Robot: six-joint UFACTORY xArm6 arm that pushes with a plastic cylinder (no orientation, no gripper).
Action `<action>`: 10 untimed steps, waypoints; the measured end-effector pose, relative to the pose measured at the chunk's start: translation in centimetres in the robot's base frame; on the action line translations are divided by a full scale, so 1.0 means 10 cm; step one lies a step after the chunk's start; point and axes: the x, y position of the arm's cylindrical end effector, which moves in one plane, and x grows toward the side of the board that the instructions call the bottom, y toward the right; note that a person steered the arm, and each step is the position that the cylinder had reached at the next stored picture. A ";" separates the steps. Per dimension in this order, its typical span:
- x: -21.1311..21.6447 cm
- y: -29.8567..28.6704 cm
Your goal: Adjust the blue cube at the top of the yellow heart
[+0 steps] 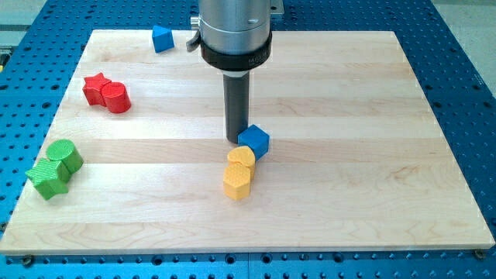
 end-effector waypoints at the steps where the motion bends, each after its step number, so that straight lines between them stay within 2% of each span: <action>1: -0.02 -0.01; 2: -0.36 0.17; 3: -0.20 1.07; 4: 0.23 1.16; 6: 0.22 0.72; 10: -0.01 0.36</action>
